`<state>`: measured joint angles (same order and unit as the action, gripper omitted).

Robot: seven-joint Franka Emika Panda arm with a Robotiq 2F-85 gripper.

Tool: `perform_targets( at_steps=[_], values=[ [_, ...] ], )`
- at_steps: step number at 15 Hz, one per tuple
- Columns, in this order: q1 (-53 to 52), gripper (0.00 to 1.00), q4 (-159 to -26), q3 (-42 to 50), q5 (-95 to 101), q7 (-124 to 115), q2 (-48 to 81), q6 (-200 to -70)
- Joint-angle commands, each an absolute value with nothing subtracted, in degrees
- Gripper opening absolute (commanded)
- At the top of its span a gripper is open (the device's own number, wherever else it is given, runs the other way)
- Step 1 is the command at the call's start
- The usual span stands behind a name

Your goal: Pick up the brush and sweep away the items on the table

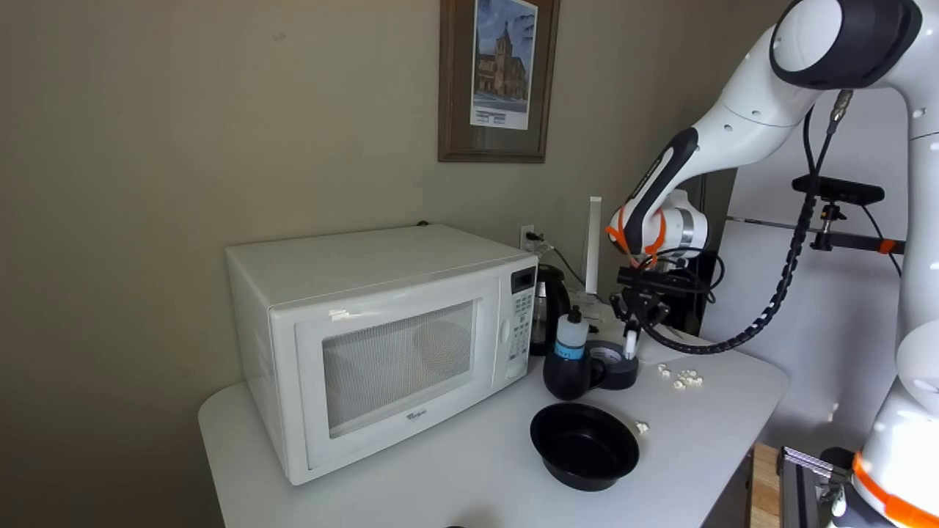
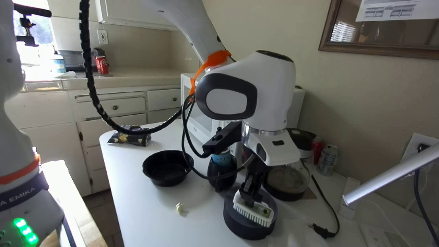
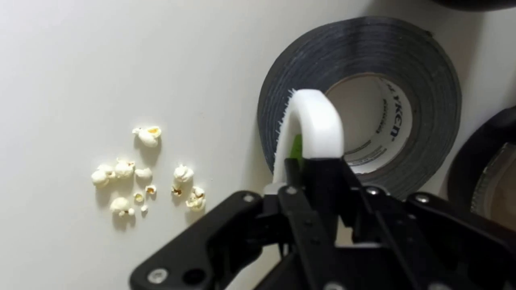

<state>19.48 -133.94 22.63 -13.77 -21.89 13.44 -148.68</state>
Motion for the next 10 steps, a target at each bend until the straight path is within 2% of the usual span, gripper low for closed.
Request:
perform_targets(
  at_steps=[1,5,10],
  values=[
    [21.3,0.06,-132.8,23.6,-8.9,-13.9,10.3,-140.0],
    [24.0,0.06,-130.2,25.1,-3.1,-3.1,9.3,-130.8],
    [24.7,0.06,-133.8,27.4,12.7,1.7,8.9,-135.5]
  ],
)
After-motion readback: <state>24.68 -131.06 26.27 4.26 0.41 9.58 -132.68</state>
